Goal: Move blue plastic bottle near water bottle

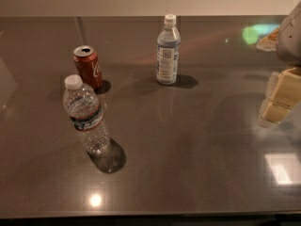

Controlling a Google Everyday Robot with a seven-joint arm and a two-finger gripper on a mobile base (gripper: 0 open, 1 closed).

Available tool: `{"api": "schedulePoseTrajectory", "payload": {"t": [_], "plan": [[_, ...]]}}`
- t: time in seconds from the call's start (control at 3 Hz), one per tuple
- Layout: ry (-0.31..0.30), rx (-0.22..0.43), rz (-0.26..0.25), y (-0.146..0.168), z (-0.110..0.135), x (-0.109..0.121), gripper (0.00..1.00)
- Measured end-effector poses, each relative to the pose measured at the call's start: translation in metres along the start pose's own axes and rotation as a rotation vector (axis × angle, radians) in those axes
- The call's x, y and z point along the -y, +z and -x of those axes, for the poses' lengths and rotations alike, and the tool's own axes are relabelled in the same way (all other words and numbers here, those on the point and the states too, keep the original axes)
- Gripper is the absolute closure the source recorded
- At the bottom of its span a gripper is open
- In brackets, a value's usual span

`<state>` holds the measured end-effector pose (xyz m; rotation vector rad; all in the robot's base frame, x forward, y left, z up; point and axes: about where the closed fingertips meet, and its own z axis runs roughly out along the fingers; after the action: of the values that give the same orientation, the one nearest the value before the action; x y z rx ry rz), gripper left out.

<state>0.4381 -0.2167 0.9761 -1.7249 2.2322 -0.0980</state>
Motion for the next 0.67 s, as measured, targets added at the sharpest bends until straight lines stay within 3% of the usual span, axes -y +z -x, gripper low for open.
{"api": "schedulePoseTrajectory", "payload": {"t": [0.33,0.67], "plan": [[-0.001,0.01,-0.013,0.001,0.003,0.004,0.0],[0.018,0.067,-0.024,0.012,0.015,0.021,0.0]]}}
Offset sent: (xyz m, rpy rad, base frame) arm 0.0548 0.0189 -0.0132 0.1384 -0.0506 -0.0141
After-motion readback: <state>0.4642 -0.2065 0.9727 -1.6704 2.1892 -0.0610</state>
